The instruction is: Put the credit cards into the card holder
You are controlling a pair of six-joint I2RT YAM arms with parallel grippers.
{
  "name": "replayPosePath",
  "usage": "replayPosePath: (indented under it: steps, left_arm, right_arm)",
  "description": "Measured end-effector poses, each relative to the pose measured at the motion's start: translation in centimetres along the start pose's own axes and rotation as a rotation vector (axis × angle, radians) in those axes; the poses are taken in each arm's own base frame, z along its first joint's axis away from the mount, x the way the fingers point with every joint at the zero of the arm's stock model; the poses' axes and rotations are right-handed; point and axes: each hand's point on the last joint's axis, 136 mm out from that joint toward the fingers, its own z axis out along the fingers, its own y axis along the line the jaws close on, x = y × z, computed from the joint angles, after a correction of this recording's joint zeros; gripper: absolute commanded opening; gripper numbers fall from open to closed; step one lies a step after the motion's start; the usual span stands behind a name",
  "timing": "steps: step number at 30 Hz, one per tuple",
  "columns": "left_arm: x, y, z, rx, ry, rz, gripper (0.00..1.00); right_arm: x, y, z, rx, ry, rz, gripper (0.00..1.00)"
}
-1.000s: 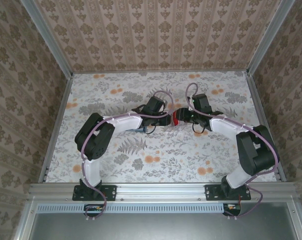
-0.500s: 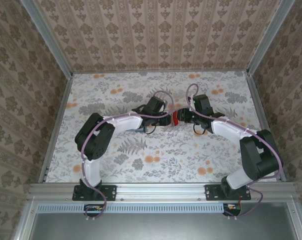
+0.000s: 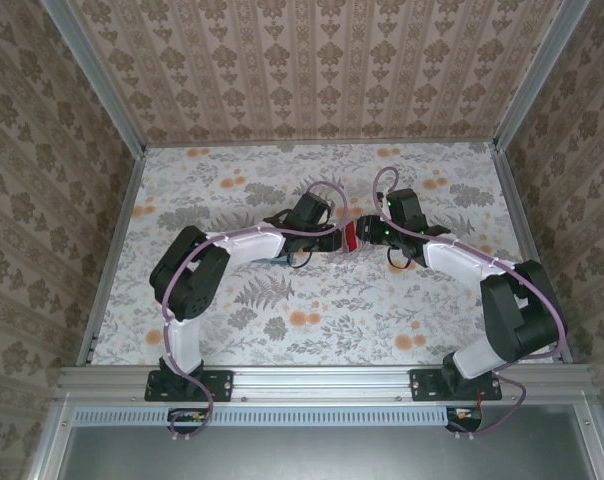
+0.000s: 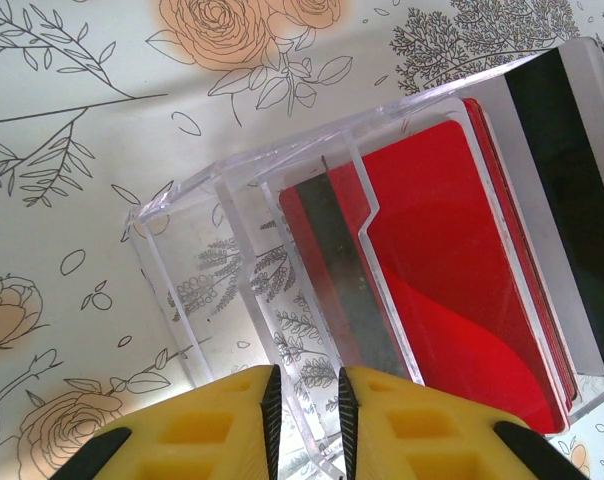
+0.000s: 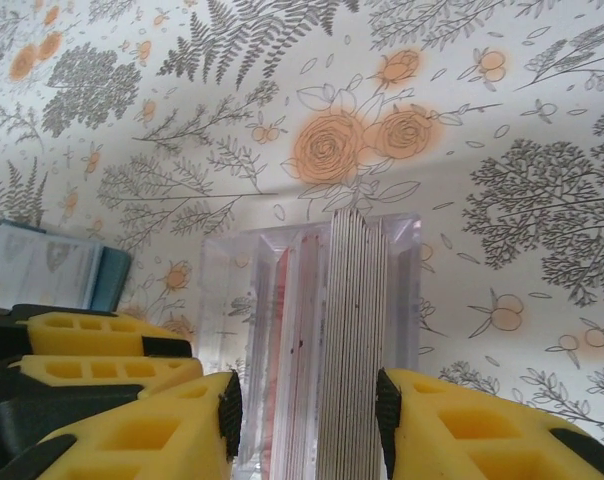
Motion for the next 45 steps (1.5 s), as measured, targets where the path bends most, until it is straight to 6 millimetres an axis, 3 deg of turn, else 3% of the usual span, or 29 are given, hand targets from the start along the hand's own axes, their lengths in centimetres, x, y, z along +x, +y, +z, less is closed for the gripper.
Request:
replayPosePath:
  steps: [10, 17, 24, 33, 45]
  left_arm:
    - [0.0, 0.0, 0.0, 0.000, 0.000, 0.000, 0.25]
    - [0.0, 0.0, 0.0, 0.000, -0.001, 0.000, 0.26]
    - [0.0, 0.0, 0.0, 0.000, -0.001, 0.000, 0.25]
    - [0.0, 0.0, 0.0, 0.000, 0.000, 0.000, 0.26]
    - [0.0, 0.0, 0.0, 0.000, 0.000, 0.000, 0.26]
  right_arm:
    - [-0.1, -1.4, -0.4, 0.077, -0.026, 0.001, 0.47]
    - [1.4, -1.8, 1.8, 0.079, 0.057, 0.008, 0.45]
    - [1.7, -1.2, 1.8, 0.067, 0.063, -0.007, 0.46]
    - [0.8, -0.5, 0.3, 0.054, 0.010, -0.018, 0.45]
    - [1.5, 0.1, 1.3, 0.023, 0.043, -0.038, 0.46]
